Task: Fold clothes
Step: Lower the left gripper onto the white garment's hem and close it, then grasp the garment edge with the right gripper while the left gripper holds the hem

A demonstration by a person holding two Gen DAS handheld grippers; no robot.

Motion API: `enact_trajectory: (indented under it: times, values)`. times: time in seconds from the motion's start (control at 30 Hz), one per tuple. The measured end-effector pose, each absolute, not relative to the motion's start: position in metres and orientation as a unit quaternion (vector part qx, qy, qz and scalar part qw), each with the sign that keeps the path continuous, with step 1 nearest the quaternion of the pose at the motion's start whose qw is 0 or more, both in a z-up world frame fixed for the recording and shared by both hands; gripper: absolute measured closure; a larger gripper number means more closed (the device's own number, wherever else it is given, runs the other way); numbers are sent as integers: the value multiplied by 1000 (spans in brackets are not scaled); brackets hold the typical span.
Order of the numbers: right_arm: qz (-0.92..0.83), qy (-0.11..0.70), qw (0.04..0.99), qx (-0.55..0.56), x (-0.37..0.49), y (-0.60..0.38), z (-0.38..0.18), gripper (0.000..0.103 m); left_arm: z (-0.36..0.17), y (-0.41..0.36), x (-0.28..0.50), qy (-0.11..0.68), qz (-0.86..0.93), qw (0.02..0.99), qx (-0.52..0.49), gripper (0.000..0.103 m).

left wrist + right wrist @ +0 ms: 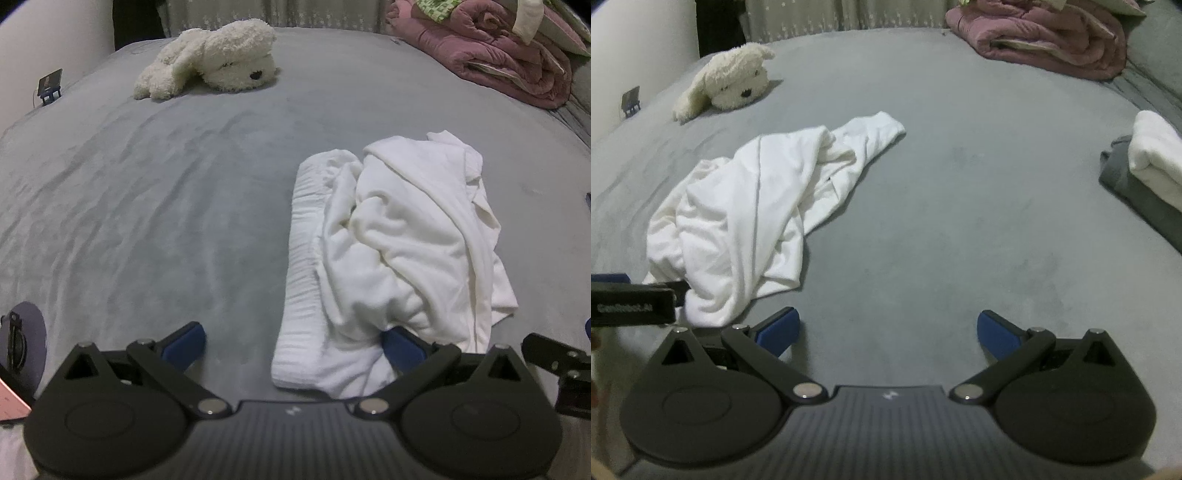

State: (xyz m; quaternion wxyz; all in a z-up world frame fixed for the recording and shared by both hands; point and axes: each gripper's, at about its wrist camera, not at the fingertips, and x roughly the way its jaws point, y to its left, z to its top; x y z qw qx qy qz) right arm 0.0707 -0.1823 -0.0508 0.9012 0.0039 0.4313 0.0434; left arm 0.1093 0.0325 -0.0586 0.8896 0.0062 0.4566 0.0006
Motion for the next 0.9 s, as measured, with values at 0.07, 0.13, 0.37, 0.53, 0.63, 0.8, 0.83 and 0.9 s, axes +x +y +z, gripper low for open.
enact_trajectory:
  times: [0.07, 0.13, 0.37, 0.53, 0.63, 0.8, 0.83, 0.9]
  values:
    - [45, 433, 901, 1, 71, -182, -52, 0, -58, 32, 109, 456, 1, 890, 8, 0]
    - [46, 434, 900, -3, 70, -182, -54, 0, -57, 31, 107, 452, 1, 892, 10, 0]
    - [55, 437, 898, -13, 69, -182, -58, 0, -49, 41, 93, 428, 1, 904, -19, 30]
    - [58, 437, 897, -17, 69, -182, -60, 0, -46, 45, 88, 414, -11, 909, -41, 75]
    - [57, 438, 897, -20, 68, -180, -60, 0, -45, 44, 86, 408, -29, 911, -46, 92]
    - [69, 426, 902, 24, 68, -183, -52, 0, -39, 42, 75, 398, -44, 915, -40, 94]
    - [82, 417, 904, 46, 66, -184, -48, 2, -38, 42, 73, 398, -45, 915, -42, 94]
    - [111, 400, 906, 79, 63, -183, -41, 10, -37, 44, 70, 399, -49, 914, -45, 95]
